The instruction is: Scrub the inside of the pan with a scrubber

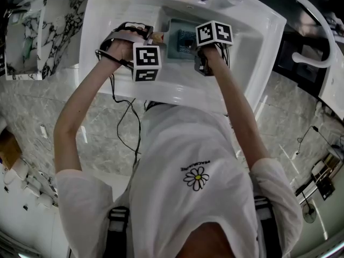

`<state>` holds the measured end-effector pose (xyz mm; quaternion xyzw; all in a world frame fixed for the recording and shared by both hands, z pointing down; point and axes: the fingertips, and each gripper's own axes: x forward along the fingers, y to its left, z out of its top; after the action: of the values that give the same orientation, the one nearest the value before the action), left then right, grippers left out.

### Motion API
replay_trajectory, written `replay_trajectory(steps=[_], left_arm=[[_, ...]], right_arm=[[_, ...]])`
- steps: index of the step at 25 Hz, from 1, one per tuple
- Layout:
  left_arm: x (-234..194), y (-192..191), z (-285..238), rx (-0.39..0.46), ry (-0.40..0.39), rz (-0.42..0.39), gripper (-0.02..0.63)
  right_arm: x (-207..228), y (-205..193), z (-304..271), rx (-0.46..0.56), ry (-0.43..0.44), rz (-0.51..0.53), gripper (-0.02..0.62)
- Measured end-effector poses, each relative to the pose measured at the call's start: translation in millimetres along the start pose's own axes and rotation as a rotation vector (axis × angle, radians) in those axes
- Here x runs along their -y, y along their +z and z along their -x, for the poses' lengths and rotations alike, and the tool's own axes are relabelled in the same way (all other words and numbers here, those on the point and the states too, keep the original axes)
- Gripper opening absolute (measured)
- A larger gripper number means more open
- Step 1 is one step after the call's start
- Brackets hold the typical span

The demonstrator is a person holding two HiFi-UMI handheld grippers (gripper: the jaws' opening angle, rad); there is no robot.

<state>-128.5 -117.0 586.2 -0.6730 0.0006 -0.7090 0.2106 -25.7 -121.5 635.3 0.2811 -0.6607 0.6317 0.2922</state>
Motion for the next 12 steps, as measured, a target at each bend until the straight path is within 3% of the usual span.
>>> replay_trajectory(steps=[12], left_arm=[[2.1,2.0,-0.7,0.007,0.008,0.004,0.140]], right_arm=[[-38.9,1.0,-12.5,0.013,0.122,-0.012,0.057]])
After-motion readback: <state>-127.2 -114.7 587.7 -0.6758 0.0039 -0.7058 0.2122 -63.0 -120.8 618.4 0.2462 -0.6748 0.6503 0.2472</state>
